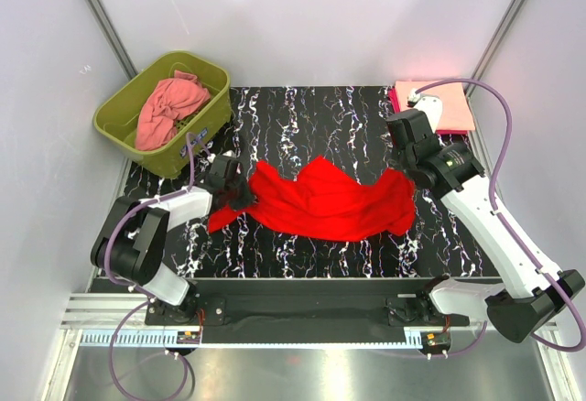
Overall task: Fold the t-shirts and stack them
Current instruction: Flatten the tshirt out
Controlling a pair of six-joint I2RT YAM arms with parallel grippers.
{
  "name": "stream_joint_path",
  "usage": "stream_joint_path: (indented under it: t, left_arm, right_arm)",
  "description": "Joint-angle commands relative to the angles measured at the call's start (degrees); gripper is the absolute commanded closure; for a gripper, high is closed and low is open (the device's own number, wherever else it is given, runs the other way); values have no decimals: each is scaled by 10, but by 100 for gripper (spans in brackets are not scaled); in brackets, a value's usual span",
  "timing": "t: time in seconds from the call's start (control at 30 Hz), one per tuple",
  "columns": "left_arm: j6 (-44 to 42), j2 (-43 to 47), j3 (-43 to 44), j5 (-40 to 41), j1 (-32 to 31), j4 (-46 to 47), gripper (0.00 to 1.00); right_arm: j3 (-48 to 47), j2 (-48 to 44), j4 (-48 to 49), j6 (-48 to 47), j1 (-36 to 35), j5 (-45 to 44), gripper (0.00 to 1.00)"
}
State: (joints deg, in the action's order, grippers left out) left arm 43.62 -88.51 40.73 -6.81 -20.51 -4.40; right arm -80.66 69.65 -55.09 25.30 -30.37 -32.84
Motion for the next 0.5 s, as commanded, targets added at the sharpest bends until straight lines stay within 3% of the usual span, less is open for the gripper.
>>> stream_joint_path:
  t: [0.0,0.17,0.47]
  left_arm:
    - [11,1,1,25,3,42,89]
    - [14,1,9,43,3,42,72]
    - [13,-10,29,65,3,34,63]
  right_arm:
    - [2,-7,24,-4,3,5,100]
    - [4,-6,26,-6,3,8,100]
    - [9,-4,31,-6,3,10,100]
